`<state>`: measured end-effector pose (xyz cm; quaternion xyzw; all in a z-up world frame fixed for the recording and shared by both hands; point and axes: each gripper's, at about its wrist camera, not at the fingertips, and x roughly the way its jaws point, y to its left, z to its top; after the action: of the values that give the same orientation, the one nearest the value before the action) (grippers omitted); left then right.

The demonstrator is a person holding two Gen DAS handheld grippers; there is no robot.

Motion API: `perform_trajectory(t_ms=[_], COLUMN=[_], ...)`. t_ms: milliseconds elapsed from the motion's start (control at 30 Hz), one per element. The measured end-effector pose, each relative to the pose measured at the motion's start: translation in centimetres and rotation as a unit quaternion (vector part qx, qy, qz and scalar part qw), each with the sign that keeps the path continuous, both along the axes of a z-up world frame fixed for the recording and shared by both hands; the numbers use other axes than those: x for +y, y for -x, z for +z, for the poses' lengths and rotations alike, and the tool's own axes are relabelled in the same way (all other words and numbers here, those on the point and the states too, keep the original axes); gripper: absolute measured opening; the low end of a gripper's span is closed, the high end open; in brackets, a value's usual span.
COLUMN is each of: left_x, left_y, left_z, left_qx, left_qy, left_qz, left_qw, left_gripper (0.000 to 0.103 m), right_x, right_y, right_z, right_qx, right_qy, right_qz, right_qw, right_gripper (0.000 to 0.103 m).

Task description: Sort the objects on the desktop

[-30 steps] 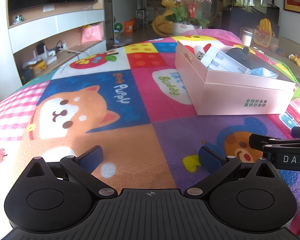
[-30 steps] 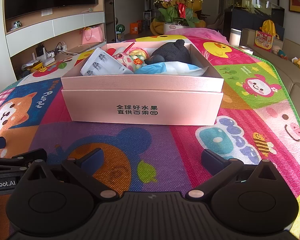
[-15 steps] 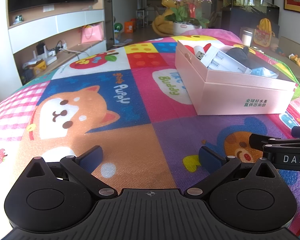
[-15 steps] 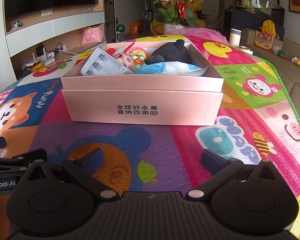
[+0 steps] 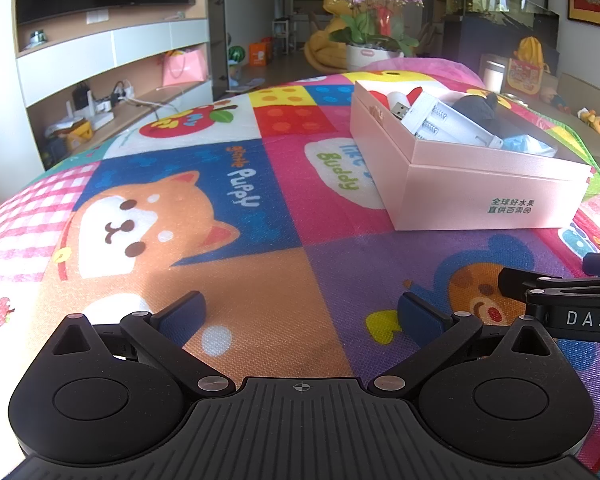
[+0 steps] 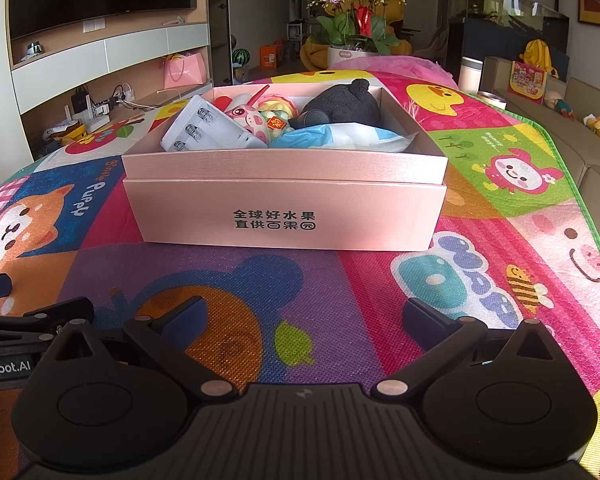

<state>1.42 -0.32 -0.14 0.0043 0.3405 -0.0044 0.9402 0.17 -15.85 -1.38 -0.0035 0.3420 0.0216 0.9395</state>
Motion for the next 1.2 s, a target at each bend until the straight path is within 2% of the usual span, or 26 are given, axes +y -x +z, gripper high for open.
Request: perform_trajectory(t_ms=[800, 967, 1067, 1200], left_x=[0.13, 0.65, 0.27, 0.62], left_y=[0.02, -0.08, 0.28, 0.37], left_z=[-0.06, 0.14, 0.14, 0.10], left_qx=[0.000, 0.009, 0.009, 0.007], left_qy=[-0.006, 0.008, -0.006, 0.003], left_qz=[0.000, -0.001, -0.003, -0.006], left_qw=[1.0000, 0.9999, 0.9999, 1.0000], left_gripper=[0.103, 0.103, 0.103, 0.103], right_x=[0.00, 0.00, -0.01, -0.01], right_y=[0.03, 0.01, 0.02, 0.02], right_z=[0.01, 0.02, 0.02, 0.01], right_qx=[0.000, 0.000, 0.000, 0.000], right_qy=[0.000, 0.000, 0.000, 0.000], right_qz=[0.000, 0.000, 0.000, 0.000], right_qw=[1.000, 1.000, 1.000, 1.000], right_gripper=[0.103, 0.103, 0.103, 0.103])
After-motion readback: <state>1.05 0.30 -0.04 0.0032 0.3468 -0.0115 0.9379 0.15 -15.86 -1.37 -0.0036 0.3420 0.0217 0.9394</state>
